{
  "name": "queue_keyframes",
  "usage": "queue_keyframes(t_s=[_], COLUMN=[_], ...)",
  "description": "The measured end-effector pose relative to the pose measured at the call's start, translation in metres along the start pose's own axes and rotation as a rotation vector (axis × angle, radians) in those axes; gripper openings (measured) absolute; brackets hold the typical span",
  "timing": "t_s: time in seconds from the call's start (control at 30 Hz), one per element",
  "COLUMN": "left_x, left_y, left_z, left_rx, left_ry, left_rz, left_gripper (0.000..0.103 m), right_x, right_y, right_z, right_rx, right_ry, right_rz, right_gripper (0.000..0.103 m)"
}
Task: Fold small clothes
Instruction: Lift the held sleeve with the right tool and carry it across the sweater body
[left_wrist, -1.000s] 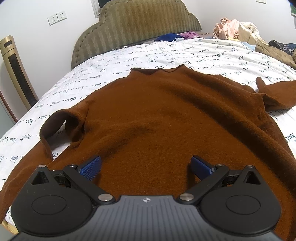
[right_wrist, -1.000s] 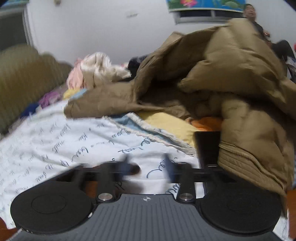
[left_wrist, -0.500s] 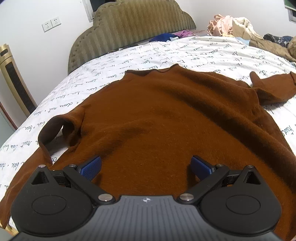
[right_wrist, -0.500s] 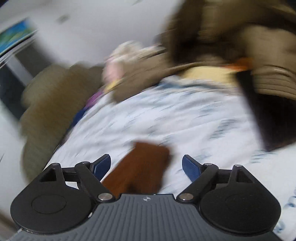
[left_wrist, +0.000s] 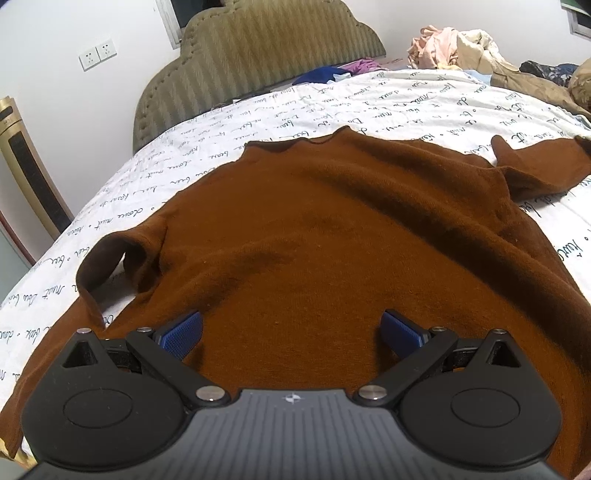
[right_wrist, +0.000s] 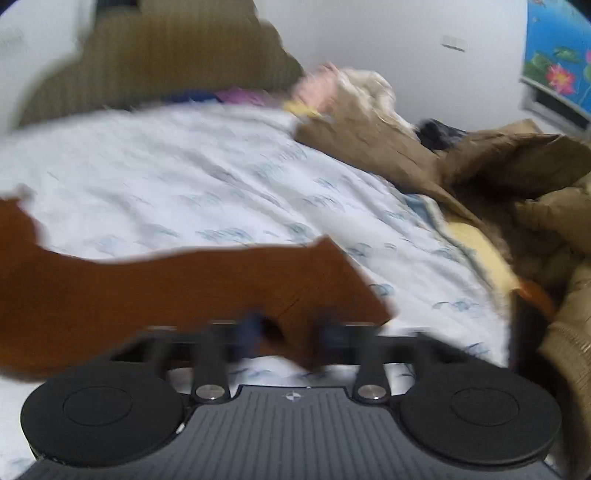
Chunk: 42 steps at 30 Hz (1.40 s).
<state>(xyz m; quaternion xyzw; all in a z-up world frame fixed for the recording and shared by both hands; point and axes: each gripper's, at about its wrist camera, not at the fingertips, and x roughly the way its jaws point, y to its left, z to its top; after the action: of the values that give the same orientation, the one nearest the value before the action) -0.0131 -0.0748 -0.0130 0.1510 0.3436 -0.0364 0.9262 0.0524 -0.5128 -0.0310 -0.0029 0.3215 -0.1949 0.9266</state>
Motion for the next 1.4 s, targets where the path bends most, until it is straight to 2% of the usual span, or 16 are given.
queue_keyframes(t_s=[0.07,0.1,0.13,0.2,0.3,0.4,0.53,0.57,0.73,0.77,0.8,0.83,0.93,1.2,1.3,1.4], left_x=[0.001,0.002,0.001,0.001,0.001,-0.001,-0.002,-0.002,0.000,0.000,0.000,-0.001,-0.003,0.004,0.007,0.007], left_y=[0.001,0.001,0.001,0.001,-0.003,-0.006,-0.008,-0.008,-0.010,-0.011,-0.011,-0.010,-0.001,0.043,0.047,0.049], left_z=[0.001,0.001,0.001,0.000,0.000,0.000,0.000,0.000,0.000,0.001,0.001,0.001,0.005,0.014,0.012,0.009], left_rx=[-0.005,-0.008,-0.014,-0.017,-0.001,0.009,0.014,0.017,0.019,0.022,0.026,0.031,0.022,-0.139,-0.148,-0.139], left_ry=[0.011,0.013,0.011,0.009,0.009,0.001,0.000,0.000,0.008,0.007,0.005,0.001,-0.015,-0.011,0.005,0.005], left_rz=[-0.002,-0.001,0.001,-0.005,-0.008,-0.014,-0.019,-0.016,-0.014,-0.014,-0.013,-0.013,0.004,0.012,0.004,0.014], left_gripper=[0.103,0.103,0.103,0.103,0.103,0.103,0.103,0.103,0.103,0.103,0.103,0.103,0.103,0.103,0.103,0.103], right_x=[0.018,0.020,0.019,0.005,-0.021,-0.028,0.006,0.016,0.027,0.029,0.033,0.040,0.043,-0.066,-0.071,-0.067], right_y=[-0.031,-0.050,-0.067,-0.090,-0.097,-0.109,-0.130,-0.132,-0.121,-0.122,-0.121,-0.126,-0.139,-0.170,-0.148,-0.098], right_z=[0.025,0.034,0.042,0.052,0.048,0.023,-0.023,-0.030,-0.023,-0.020,-0.017,-0.015,-0.011,0.063,0.083,0.089], right_rx=[0.104,0.171,0.245,0.349,0.368,0.509,0.827,0.878,0.920,0.932,0.952,0.968,1.008,0.686,0.523,0.360], right_ry=[-0.013,-0.043,-0.072,-0.141,-0.220,-0.169,0.046,0.068,-0.024,-0.045,-0.051,-0.037,-0.037,-0.398,-0.371,-0.350], right_rz=[-0.176,-0.271,-0.366,-0.465,-0.335,-0.129,0.177,0.199,0.211,0.227,0.222,0.199,0.189,-0.164,-0.230,-0.182], right_gripper=[0.009,0.023,0.054,0.083,0.085,0.091,0.087,0.086,0.085,0.079,0.057,0.020,0.014,0.013,0.013,0.014])
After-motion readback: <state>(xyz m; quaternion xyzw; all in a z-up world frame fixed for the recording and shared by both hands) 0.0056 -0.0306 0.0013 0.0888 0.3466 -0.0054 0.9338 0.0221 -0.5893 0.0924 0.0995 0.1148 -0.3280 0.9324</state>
